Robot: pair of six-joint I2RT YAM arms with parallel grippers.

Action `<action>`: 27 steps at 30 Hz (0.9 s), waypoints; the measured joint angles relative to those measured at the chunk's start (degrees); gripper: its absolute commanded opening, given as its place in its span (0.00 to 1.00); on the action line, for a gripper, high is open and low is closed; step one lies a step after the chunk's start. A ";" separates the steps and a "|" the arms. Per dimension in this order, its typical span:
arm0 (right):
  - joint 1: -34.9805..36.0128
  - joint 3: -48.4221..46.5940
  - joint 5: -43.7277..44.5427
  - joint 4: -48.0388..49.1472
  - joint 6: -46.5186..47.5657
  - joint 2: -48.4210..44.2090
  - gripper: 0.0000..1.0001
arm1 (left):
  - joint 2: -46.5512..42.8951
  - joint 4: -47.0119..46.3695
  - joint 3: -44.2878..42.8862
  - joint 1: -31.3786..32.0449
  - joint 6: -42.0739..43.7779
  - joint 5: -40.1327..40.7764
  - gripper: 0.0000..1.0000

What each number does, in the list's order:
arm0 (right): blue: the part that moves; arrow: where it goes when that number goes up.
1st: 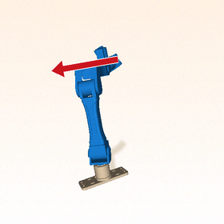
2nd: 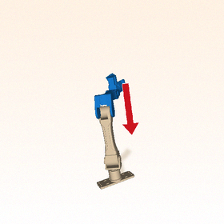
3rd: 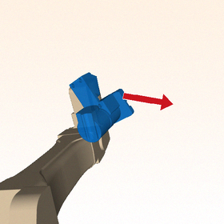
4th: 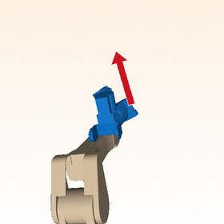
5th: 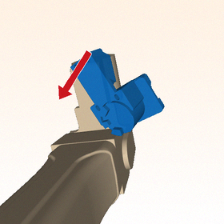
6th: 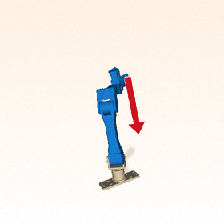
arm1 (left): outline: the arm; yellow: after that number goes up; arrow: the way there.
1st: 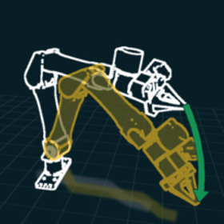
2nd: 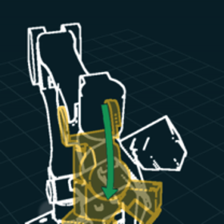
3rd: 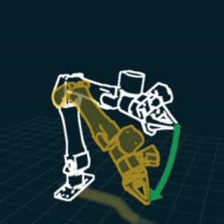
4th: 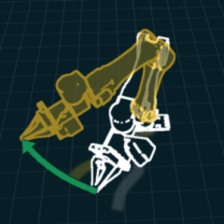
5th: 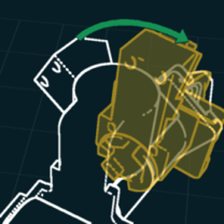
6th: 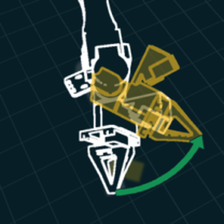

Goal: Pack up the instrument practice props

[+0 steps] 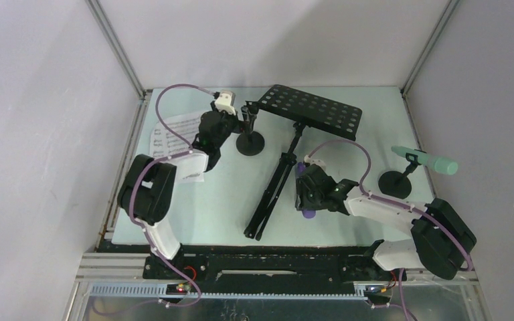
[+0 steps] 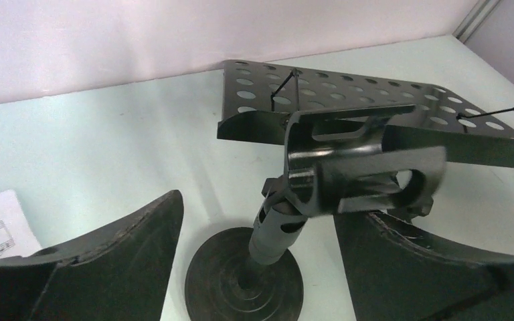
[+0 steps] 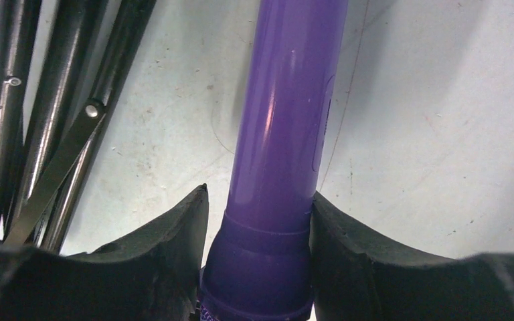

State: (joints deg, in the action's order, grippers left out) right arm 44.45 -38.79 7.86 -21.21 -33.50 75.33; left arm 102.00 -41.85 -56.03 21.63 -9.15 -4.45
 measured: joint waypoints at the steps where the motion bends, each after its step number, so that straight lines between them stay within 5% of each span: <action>1: -0.24 0.13 0.00 -0.04 0.02 0.02 0.50 | -0.74 0.42 0.22 0.00 -0.20 0.24 0.92; 9: -1.51 1.38 -0.07 -0.31 0.15 1.73 0.74 | -11.43 2.27 6.23 0.00 -3.02 2.40 0.99; 14: -1.97 1.55 -0.13 0.15 0.42 2.78 0.99 | -17.38 2.75 10.27 0.00 -7.56 4.66 1.00; 20: -2.19 1.51 -0.22 0.33 0.59 2.45 1.00 | -25.81 7.13 16.24 0.17 -13.22 7.56 1.00; 27: -4.76 1.60 -0.20 -4.79 0.66 -4.85 1.00 | -34.82 27.06 13.35 0.37 -20.46 12.92 1.00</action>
State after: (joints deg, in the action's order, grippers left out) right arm 39.68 -37.19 7.66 -26.00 -32.84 70.48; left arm 67.18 -14.79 -42.68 22.00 -29.61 8.47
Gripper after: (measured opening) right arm 0.993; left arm 0.996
